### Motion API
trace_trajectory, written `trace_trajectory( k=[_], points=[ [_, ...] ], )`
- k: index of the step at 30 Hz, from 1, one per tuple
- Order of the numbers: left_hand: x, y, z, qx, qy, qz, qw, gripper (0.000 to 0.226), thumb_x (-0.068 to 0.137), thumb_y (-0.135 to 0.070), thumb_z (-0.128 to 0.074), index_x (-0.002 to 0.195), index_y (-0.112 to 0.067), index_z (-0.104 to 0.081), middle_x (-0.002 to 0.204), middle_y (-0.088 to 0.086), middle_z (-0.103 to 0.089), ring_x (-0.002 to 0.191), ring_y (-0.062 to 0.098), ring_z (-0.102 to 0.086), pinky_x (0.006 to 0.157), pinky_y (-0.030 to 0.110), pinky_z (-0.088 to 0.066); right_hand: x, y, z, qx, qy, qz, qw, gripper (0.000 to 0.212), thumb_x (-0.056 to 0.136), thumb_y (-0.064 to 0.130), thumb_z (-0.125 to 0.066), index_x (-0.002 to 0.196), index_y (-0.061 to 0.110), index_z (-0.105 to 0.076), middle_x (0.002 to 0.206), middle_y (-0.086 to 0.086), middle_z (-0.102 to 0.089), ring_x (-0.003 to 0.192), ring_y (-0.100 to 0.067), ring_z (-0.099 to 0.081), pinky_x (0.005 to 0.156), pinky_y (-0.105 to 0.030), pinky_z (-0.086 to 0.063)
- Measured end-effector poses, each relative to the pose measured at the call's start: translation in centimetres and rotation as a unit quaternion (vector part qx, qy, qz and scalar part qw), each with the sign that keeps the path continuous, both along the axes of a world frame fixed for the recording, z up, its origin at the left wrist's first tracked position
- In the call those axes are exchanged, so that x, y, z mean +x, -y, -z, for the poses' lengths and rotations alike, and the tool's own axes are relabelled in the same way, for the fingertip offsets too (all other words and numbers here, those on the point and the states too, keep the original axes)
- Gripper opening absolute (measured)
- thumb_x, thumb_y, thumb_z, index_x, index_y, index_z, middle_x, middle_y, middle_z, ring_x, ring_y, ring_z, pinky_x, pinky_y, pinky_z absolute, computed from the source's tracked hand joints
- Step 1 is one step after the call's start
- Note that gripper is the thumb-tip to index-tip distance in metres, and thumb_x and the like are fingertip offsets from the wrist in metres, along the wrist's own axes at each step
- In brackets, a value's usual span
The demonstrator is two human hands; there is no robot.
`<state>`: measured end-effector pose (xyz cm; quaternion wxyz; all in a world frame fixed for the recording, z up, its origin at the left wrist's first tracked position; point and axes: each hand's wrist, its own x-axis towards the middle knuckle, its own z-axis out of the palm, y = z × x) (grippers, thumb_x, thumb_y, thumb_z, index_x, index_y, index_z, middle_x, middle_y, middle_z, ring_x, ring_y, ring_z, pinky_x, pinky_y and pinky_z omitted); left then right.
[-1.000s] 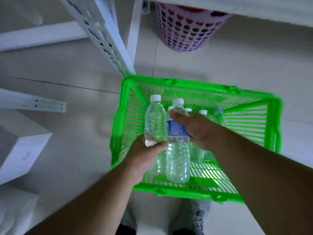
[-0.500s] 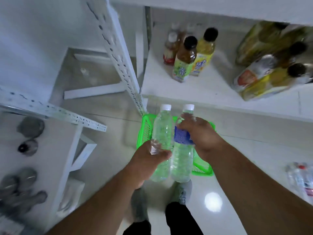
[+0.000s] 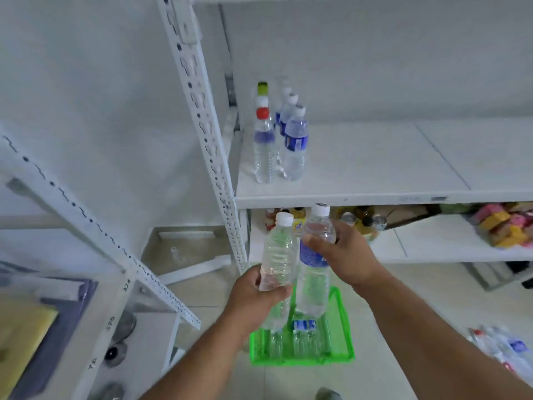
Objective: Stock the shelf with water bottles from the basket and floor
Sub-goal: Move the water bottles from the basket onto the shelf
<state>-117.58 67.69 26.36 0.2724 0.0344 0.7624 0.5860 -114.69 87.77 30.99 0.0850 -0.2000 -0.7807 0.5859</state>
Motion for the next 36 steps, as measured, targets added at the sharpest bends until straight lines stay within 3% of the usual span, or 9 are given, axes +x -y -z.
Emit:
trace_trajectory(
  k=[3, 11, 16, 21, 24, 29, 33, 36],
  points=[
    [1.0, -0.5, -3.3, 0.016, -0.041, -0.003, 0.999, 0.032, 0.076, -0.016, -0.083, 0.103, -0.023, -0.068, 0.094, -0.011, -0.076, 0.089, 0.006, -0.072, 0.078, 0.023, -0.053, 1.7, -0.6, -4.1, 0.037, -0.041, 0.004, 0.998, 0.014, 0.086, 0.027, -0.076, 0.094, 0.016, -0.074, 0.087, 0.0, -0.076, 0.085, -0.017, -0.072, 0.08, -0.04, -0.056],
    [2.4, -5.4, -8.6, 0.035, -0.136, -0.03, 0.99, 0.042, 0.071, -0.017, -0.087, 0.106, -0.023, -0.065, 0.097, -0.011, -0.076, 0.091, 0.005, -0.071, 0.088, 0.032, -0.055, 4.6, -5.3, -10.5, 0.044, -0.105, -0.002, 0.993, 0.011, 0.086, 0.033, -0.074, 0.092, 0.026, -0.071, 0.084, 0.007, -0.075, 0.076, -0.009, -0.072, 0.071, -0.029, -0.058],
    [3.7, -10.3, -10.7, 0.05, -0.153, -0.06, 0.985, 0.038, 0.073, -0.015, -0.085, 0.105, -0.023, -0.066, 0.096, -0.007, -0.077, 0.088, 0.007, -0.073, 0.083, 0.03, -0.056, 5.4, -9.7, -12.3, -0.016, -0.134, -0.011, 0.991, 0.017, 0.085, 0.026, -0.076, 0.1, 0.025, -0.069, 0.087, 0.005, -0.074, 0.075, -0.003, -0.07, 0.058, -0.012, -0.051],
    [4.3, -14.8, -11.1, 0.037, -0.153, -0.087, 0.984, 0.039, 0.071, -0.014, -0.086, 0.103, -0.023, -0.065, 0.092, -0.005, -0.077, 0.088, 0.011, -0.073, 0.08, 0.029, -0.056, 5.1, -14.2, -12.4, 0.001, -0.122, -0.024, 0.992, 0.019, 0.082, 0.03, -0.079, 0.097, 0.026, -0.069, 0.088, 0.002, -0.074, 0.082, -0.016, -0.071, 0.078, -0.037, -0.059],
    [4.3, -16.9, -11.0, 0.033, -0.152, -0.095, 0.983, 0.04, 0.071, -0.014, -0.086, 0.104, -0.024, -0.066, 0.093, -0.007, -0.077, 0.088, 0.009, -0.072, 0.082, 0.031, -0.057, 4.8, -16.1, -12.2, -0.008, -0.128, -0.039, 0.991, 0.016, 0.083, 0.028, -0.078, 0.097, 0.023, -0.071, 0.09, -0.001, -0.074, 0.086, -0.022, -0.071, 0.084, -0.044, -0.058],
    [2.7, -19.3, -11.2, 0.038, -0.158, -0.092, 0.982, 0.038, 0.072, -0.013, -0.084, 0.104, -0.023, -0.068, 0.094, -0.007, -0.077, 0.087, 0.007, -0.072, 0.081, 0.03, -0.057, 2.8, -18.2, -11.7, -0.019, -0.126, -0.029, 0.991, 0.021, 0.082, 0.029, -0.079, 0.102, 0.026, -0.071, 0.092, 0.004, -0.075, 0.086, -0.013, -0.072, 0.084, -0.038, -0.059],
    [-0.1, -20.5, -11.1, 0.033, -0.16, -0.088, 0.983, 0.039, 0.073, -0.02, -0.085, 0.106, -0.029, -0.067, 0.096, -0.013, -0.076, 0.089, 0.003, -0.071, 0.077, 0.024, -0.054, 0.2, -19.6, -11.8, -0.006, -0.125, -0.02, 0.992, 0.019, 0.083, 0.03, -0.078, 0.1, 0.028, -0.07, 0.09, 0.009, -0.075, 0.082, -0.006, -0.07, 0.074, -0.025, -0.056],
    [-2.7, -21.4, -11.2, 0.033, -0.162, -0.089, 0.982, 0.039, 0.075, -0.019, -0.083, 0.107, -0.03, -0.066, 0.097, -0.015, -0.074, 0.09, -0.002, -0.068, 0.071, 0.017, -0.052, -2.2, -20.5, -12.2, 0.031, -0.11, -0.011, 0.993, 0.015, 0.083, 0.032, -0.077, 0.096, 0.032, -0.068, 0.091, 0.01, -0.073, 0.084, -0.007, -0.07, 0.076, -0.025, -0.056]
  ],
)
